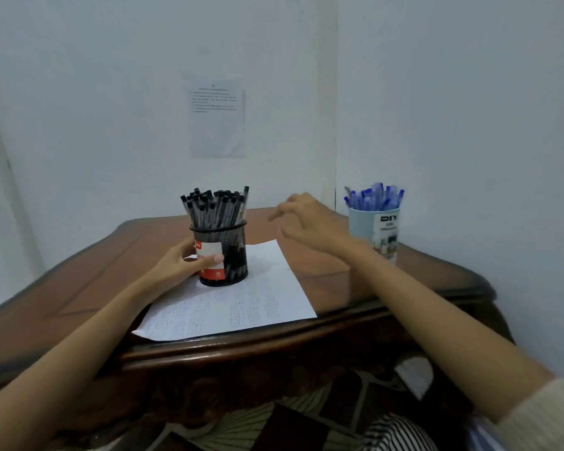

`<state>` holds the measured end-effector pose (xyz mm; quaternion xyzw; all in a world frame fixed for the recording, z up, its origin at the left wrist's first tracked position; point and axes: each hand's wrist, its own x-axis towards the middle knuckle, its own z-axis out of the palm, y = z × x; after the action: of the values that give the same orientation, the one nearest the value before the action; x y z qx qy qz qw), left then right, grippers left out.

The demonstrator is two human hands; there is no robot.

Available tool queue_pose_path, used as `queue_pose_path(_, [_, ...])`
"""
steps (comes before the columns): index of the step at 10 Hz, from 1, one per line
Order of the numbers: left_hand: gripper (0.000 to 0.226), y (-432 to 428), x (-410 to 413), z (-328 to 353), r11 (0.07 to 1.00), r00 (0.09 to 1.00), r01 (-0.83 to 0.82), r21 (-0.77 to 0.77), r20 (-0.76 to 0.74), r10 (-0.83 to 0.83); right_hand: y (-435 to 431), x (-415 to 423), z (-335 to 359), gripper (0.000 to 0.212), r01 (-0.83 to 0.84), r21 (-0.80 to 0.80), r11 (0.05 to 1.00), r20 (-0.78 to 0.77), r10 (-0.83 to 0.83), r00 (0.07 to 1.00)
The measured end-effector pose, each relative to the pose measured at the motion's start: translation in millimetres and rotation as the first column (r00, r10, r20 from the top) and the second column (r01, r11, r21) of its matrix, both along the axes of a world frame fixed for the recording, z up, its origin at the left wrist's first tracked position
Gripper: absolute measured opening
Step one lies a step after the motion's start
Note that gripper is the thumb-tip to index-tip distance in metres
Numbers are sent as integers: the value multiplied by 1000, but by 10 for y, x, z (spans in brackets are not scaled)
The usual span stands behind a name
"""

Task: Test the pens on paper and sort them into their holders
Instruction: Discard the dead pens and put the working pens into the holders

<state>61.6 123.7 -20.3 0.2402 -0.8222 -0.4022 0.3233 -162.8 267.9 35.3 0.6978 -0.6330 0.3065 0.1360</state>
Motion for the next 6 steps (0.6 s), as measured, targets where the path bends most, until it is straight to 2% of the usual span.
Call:
queue_pose_path(2, [70, -420, -53, -122, 995, 993, -99, -10, 66, 100, 109, -24, 139, 30, 29, 154, 988, -17, -26, 1000])
queue_pose_path(3, [72, -1031, -112, -348, 997, 990, -81, 6, 116, 80, 159, -65, 77, 28, 63, 20, 998, -2, -63, 998])
queue_pose_path(4, [77, -1095, -166, -339, 993, 986, -114, 11, 125, 111, 218, -154, 106, 27, 128, -130, 983, -66, -137, 988])
queue_pose_path(5, [76, -642, -160, -164, 996, 994, -81, 30, 77, 79, 304, -297, 260, 19, 146, -281, 948, -139, -191, 972])
queue_pose_path(6, [85, -207, -143, -9, 996, 999, -37, 81, 24, 35, 457, -558, 399, 21, 305, -355, 884, 42, -311, 949])
